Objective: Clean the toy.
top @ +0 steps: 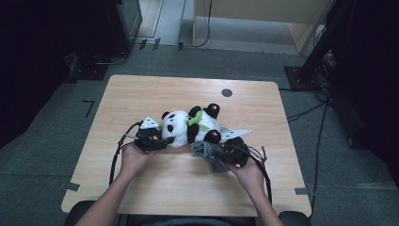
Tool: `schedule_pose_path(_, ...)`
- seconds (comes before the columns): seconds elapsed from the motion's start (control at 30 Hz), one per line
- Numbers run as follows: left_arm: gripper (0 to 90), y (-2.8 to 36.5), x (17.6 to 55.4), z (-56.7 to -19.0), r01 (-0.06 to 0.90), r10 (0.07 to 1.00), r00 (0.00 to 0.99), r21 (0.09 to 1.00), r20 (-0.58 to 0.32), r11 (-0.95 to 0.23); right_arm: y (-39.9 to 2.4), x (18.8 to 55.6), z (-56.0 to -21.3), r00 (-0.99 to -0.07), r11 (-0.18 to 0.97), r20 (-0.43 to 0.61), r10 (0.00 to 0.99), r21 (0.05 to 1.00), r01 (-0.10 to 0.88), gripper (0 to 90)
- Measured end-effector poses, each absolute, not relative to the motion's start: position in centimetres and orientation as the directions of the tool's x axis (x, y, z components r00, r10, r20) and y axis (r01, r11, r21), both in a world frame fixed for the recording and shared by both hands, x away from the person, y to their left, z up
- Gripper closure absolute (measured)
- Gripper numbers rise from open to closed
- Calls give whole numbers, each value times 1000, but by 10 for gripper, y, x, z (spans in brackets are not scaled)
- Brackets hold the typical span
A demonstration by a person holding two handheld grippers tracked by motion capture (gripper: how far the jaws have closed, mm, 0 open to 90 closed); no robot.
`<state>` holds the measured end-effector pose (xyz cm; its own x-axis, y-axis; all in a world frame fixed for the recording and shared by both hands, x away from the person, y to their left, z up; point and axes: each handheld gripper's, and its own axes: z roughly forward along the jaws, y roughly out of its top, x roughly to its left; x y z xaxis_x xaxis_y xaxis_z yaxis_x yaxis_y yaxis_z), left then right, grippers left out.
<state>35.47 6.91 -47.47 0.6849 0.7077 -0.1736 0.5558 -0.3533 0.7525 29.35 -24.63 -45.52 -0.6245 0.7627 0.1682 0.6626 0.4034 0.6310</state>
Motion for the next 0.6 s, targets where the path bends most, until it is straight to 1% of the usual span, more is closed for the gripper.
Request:
schedule_pose_path(0.07,471,69,355,-475,557,708,684,751,-174,-353,-242,290,-451,-633,405,172,754,638,655,799)
schedule_pose_path(0.3,470,69,354,-475,557,710,682,753,-175,-350,-210,286,-421,-703,411,181,688,701,583,800)
schedule_pose_path(0.47,470,69,354,-475,557,710,681,756,-178,-344,-185,296,-405,-725,391,178,666,744,542,800)
schedule_pose_path(0.6,470,69,354,-475,556,710,681,756,-177,-345,-166,313,-404,-720,375,165,674,763,526,799)
